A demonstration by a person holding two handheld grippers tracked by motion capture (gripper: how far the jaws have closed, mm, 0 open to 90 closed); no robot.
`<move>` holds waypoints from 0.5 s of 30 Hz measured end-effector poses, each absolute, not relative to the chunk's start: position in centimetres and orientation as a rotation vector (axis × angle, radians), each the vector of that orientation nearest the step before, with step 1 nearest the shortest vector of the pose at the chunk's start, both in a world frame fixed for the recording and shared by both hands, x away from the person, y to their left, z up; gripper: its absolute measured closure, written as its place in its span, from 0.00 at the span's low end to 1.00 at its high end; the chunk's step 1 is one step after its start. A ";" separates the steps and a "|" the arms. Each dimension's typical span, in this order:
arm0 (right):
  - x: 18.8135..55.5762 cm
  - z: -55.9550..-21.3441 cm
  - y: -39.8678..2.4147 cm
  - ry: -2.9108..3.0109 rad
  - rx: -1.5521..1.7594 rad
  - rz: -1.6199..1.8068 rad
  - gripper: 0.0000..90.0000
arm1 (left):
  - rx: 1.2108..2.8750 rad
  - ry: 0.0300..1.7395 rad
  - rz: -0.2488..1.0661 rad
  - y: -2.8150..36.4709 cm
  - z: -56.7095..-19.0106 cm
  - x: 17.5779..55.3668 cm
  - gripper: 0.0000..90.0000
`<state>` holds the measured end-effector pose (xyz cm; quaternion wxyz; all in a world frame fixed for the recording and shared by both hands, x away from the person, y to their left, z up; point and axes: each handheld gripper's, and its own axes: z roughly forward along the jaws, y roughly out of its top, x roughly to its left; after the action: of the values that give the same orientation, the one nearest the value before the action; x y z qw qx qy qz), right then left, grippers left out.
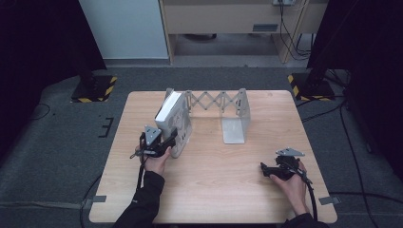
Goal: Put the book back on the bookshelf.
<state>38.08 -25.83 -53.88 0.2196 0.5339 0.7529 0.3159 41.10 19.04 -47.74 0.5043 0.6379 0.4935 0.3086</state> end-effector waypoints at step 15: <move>38.1 -53.9 -25.8 2.079 1.472 0.874 0.06 | 1.530 1.179 0.756 18.2 -48.1 42.1 0.54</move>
<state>38.14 -25.82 -53.92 0.2224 0.5328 0.7527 0.3165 42.14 18.24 -48.08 0.5086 0.6352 0.4892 0.3139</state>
